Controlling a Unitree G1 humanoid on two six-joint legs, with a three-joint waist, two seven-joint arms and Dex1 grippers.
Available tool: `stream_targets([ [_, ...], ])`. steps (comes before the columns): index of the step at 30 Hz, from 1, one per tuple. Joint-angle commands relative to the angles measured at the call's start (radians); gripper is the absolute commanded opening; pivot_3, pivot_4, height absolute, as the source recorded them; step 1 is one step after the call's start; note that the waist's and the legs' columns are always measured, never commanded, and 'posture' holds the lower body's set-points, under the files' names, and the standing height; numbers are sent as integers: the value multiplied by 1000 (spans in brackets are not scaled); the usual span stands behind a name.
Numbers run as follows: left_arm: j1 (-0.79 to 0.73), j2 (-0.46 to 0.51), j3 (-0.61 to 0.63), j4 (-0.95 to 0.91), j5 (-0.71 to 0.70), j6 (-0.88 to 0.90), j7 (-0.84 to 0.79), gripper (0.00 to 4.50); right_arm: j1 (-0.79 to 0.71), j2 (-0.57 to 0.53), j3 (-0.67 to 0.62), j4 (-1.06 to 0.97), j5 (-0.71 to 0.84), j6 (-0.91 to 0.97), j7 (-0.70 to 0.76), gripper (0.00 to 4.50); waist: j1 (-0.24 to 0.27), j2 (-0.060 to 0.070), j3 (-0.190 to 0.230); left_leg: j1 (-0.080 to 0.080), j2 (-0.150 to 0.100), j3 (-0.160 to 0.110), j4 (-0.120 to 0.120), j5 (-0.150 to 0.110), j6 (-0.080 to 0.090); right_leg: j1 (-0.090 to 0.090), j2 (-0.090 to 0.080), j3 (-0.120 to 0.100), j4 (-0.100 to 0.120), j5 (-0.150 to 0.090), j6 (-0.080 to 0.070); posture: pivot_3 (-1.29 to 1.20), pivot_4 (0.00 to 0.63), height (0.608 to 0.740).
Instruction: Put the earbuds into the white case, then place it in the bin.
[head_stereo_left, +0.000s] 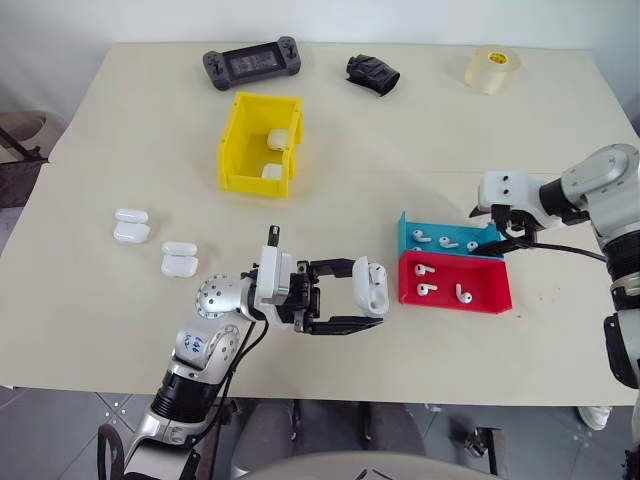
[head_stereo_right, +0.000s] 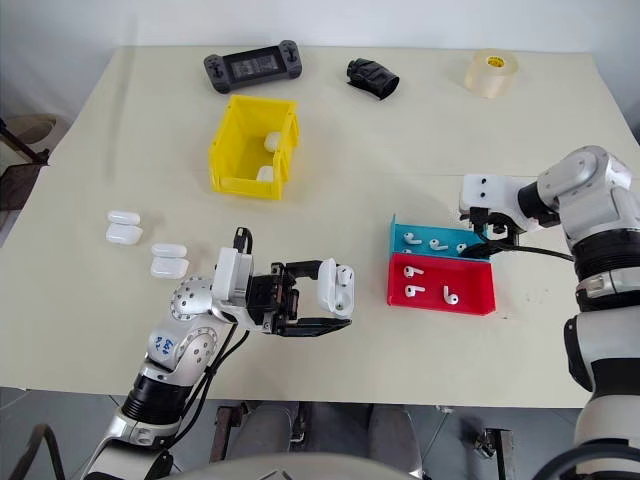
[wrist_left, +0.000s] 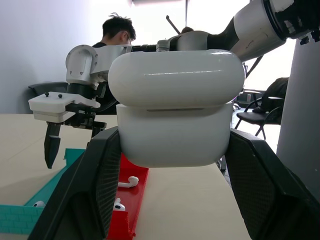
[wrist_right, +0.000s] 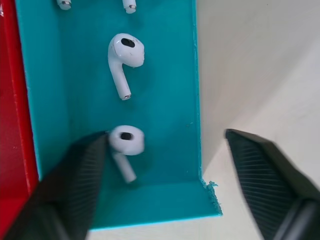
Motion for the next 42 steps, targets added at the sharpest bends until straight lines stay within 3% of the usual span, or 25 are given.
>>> stream_targets([
  [1,-9,2,4,-54,-8,-11,8,2759,-10,-7,-7,-3,-8,-10,26,2499,0,0,0,0,0,0,0,0,0,0,0,0,0,0,0,0,150,740],
  [4,-9,2,4,-56,-8,-13,10,2759,-9,-7,-8,-4,-15,-5,28,1491,0,0,0,0,0,0,0,0,0,0,0,0,0,0,0,0,150,740],
  [18,-13,1,0,-53,-7,-15,12,2759,-12,-9,-5,5,-46,3,29,1491,0,0,0,0,0,0,0,0,0,0,0,0,0,0,0,0,150,740],
  [22,-16,1,1,-51,-5,-16,12,2759,-9,-6,-4,8,-47,2,27,563,0,0,0,0,0,0,0,0,0,0,0,0,0,0,0,0,150,740],
  [30,-22,5,6,-38,-3,-24,5,2759,-23,-3,-33,-18,-22,24,8,523,0,0,0,0,0,0,0,0,0,0,0,0,0,0,0,0,150,740],
  [36,-62,10,30,21,-7,-49,-20,2759,29,-36,-213,-258,202,203,64,523,1,1,1,0,0,0,0,0,0,-1,0,0,1,0,0,0,150,740],
  [42,-94,-4,39,57,-23,-46,-39,2759,401,-81,-553,-803,604,562,32,523,29,1,1,-2,0,-5,1,-1,-1,2,0,-6,1,0,0,0,150,740],
])
